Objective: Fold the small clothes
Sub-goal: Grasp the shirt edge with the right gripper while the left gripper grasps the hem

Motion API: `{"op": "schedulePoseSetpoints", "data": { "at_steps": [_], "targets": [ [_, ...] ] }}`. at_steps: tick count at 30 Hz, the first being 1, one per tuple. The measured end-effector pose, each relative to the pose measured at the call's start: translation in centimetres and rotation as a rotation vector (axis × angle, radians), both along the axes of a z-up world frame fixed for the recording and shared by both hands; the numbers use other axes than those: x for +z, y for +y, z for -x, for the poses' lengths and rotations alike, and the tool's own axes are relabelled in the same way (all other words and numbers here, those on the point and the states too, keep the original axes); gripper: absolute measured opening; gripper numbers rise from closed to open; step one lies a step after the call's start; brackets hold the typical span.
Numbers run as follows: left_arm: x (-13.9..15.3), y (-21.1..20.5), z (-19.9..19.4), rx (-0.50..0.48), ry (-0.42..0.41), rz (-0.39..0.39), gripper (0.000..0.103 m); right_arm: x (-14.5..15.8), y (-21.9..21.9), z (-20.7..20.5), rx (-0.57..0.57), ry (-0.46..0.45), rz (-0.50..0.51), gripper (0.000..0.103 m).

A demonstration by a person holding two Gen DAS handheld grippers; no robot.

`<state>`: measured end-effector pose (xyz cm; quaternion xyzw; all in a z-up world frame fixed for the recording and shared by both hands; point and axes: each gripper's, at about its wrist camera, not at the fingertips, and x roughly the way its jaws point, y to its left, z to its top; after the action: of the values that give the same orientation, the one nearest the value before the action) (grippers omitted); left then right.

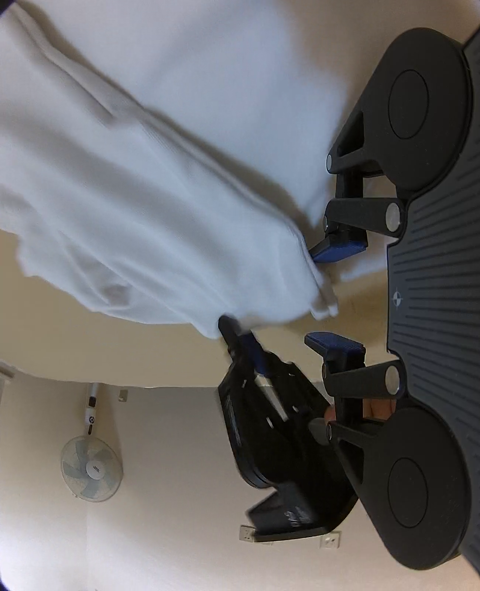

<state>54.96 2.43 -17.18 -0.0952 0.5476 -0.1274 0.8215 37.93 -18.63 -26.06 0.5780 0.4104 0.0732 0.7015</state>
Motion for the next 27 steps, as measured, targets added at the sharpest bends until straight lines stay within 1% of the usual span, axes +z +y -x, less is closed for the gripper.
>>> {"op": "schedulePoseSetpoints", "data": {
  "at_steps": [1, 2, 3, 4, 6, 7, 8, 9, 10, 11, 12, 13, 14, 15, 16, 17, 18, 19, 20, 22, 23, 24, 25, 27],
  "targets": [
    [0.4, -0.3, -0.1, -0.009, -0.023, -0.01, 0.004, -0.2, 0.3, -0.4, -0.013, -0.002, 0.004, 0.014],
    [0.9, -0.7, -0.3, -0.019, -0.044, -0.015, 0.003, -0.2, 0.6, -0.5, -0.016, -0.003, 0.042, 0.006],
    [1.3, -1.0, -0.4, -0.025, -0.057, -0.019, 0.003, 0.0, 1.2, -0.4, 0.0, -0.017, 0.078, 0.006],
    [1.6, -1.3, -0.6, -0.033, -0.071, -0.025, 0.003, 0.4, 1.8, -0.1, 0.037, -0.05, 0.116, 0.006],
    [2.3, -1.9, -1.1, -0.04, -0.1, -0.046, 0.003, 1.2, 3.2, 0.3, 0.11, -0.103, 0.224, 0.003],
    [2.4, -2.1, -1.0, -0.039, -0.11, -0.049, 0.003, 1.1, 3.6, 0.4, 0.148, -0.101, 0.26, 0.0],
    [2.1, -2.2, -0.9, -0.036, -0.107, -0.057, 0.003, 0.7, 3.9, 0.4, 0.173, -0.091, 0.295, 0.0],
    [1.8, -2.2, -0.8, -0.03, -0.094, -0.068, 0.003, 0.5, 4.1, 0.5, 0.193, -0.108, 0.325, 0.0],
    [1.3, -2.3, -1.0, -0.025, -0.08, -0.087, 0.003, 0.4, 4.1, 0.7, 0.208, -0.127, 0.339, 0.0],
    [1.0, -2.4, -1.0, -0.025, -0.07, -0.107, 0.004, 0.7, 4.0, 0.9, 0.206, -0.123, 0.341, 0.0],
    [0.8, -2.0, -0.9, -0.023, -0.059, -0.121, 0.007, 1.1, 3.8, 1.2, 0.201, -0.119, 0.336, 0.0],
    [0.5, -1.7, -0.7, -0.017, -0.047, -0.13, 0.011, 1.9, 3.3, 1.8, 0.193, -0.126, 0.332, 0.004],
    [0.4, -1.2, -0.4, -0.007, -0.042, -0.136, 0.028, 2.7, 2.5, 2.0, 0.179, -0.136, 0.333, 0.005],
    [0.5, -0.6, 0.1, 0.01, -0.046, -0.141, 0.053, 3.6, 1.0, 3.1, 0.153, -0.148, 0.338, 0.006],
    [0.7, 0.1, 0.7, 0.026, -0.058, -0.142, 0.064, 4.4, -0.6, 4.1, 0.124, -0.156, 0.344, 0.017],
    [1.0, 0.9, 1.6, 0.038, -0.076, -0.141, 0.076, 5.0, -2.7, 5.3, 0.085, -0.159, 0.364, 0.026],
    [1.4, 1.6, 2.6, 0.04, -0.096, -0.132, 0.079, 5.7, -4.9, 6.5, 0.027, -0.153, 0.407, 0.042],
    [1.7, 2.2, 3.7, 0.027, -0.107, -0.122, 0.079, 6.5, -7.8, 7.9, -0.059, -0.151, 0.479, 0.048],
    [1.8, 2.5, 4.6, 0.012, -0.102, -0.113, 0.079, 6.8, -10.0, 8.9, -0.119, -0.144, 0.542, 0.049],
    [1.6, 2.8, 6.5, -0.022, -0.083, -0.09, 0.079, 7.2, -15.1, 10.1, -0.26, -0.072, 0.679, 0.053],
    [1.4, 2.5, 7.3, -0.045, -0.071, -0.093, 0.079, 7.0, -17.4, 10.4, -0.324, -0.032, 0.699, 0.054],
    [0.9, 1.9, 8.2, -0.068, -0.06, -0.108, 0.079, 6.5, -20.1, 10.4, -0.384, 0.005, 0.686, 0.056],
    [0.3, 0.6, 8.8, -0.087, -0.052, -0.135, 0.078, 5.9, -21.8, 10.1, -0.412, 0.044, 0.66, 0.056],
    [-1.0, -0.5, 10.4, -0.117, -0.045, -0.225, 0.075, 4.5, -24.3, 9.2, -0.435, 0.094, 0.579, 0.056]
  ]
}}
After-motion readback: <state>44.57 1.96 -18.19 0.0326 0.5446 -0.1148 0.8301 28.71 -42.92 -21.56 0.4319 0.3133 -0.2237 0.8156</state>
